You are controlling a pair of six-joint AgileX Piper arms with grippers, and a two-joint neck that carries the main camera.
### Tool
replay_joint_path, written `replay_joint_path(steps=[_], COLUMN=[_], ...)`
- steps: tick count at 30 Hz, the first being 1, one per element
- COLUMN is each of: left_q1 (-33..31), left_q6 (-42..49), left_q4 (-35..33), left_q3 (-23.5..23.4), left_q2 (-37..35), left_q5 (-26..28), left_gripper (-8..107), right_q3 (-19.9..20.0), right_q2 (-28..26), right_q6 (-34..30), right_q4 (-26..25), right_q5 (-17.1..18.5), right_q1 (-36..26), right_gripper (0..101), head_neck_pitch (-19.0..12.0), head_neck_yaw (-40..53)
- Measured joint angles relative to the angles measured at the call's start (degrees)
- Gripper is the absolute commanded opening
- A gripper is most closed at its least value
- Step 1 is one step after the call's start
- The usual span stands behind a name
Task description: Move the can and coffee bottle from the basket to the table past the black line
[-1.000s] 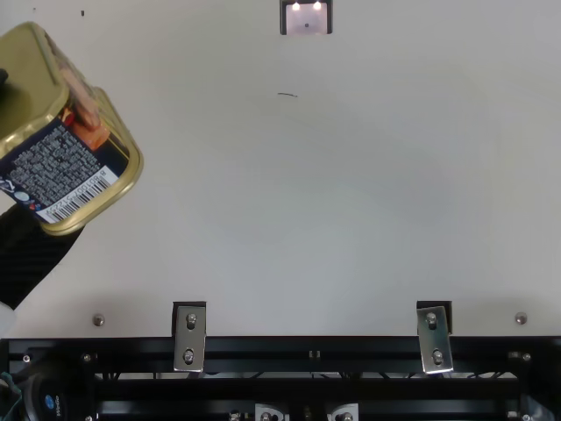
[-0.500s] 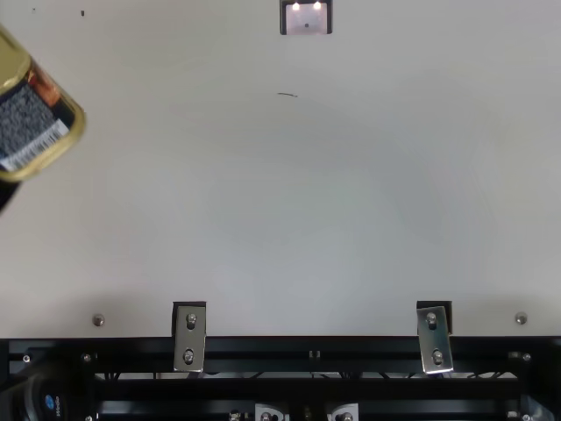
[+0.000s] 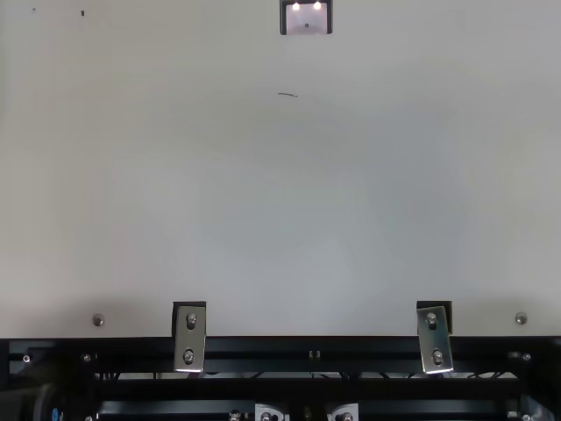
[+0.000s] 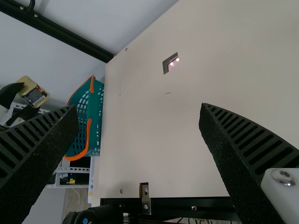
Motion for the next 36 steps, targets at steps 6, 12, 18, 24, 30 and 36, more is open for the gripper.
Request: replay_joint_path(steps=[6, 12, 18, 24, 30, 36], left_q1=[-3.84, -3.84, -3.84, -3.84, -3.84, -3.67], left_q6=[2.48, 2.48, 2.48, 2.48, 2.48, 5.43], left_q4=[7.95, 8.31, 8.31, 8.31, 8.31, 7.38], left_q3=[2.78, 2.78, 2.78, 2.78, 2.78, 2.33], left_q2=[1.27, 1.27, 1.27, 1.27, 1.27, 2.52], left_q5=[-12.83, -16.41, -16.44, -16.44, -16.44, -17.97], left_gripper=[10, 10, 10, 10, 10, 10], right_q3=[0.00, 0.00, 0.00, 0.00, 0.00, 0.00], right_q2=[0.00, 0.00, 0.00, 0.00, 0.00, 0.00], right_q6=[0.00, 0.00, 0.00, 0.00, 0.00, 0.00], right_q4=[0.00, 0.00, 0.00, 0.00, 0.00, 0.00], right_q5=[0.00, 0.00, 0.00, 0.00, 0.00, 0.00], right_q1=[0.00, 0.00, 0.00, 0.00, 0.00, 0.00], right_gripper=[101, 101, 101, 101, 101, 101], head_neck_pitch=[3.23, 5.57, 7.92, 7.92, 7.92, 7.92], head_neck_yaw=[-7.33, -14.66, -18.77, -19.06, -19.06, -19.06])
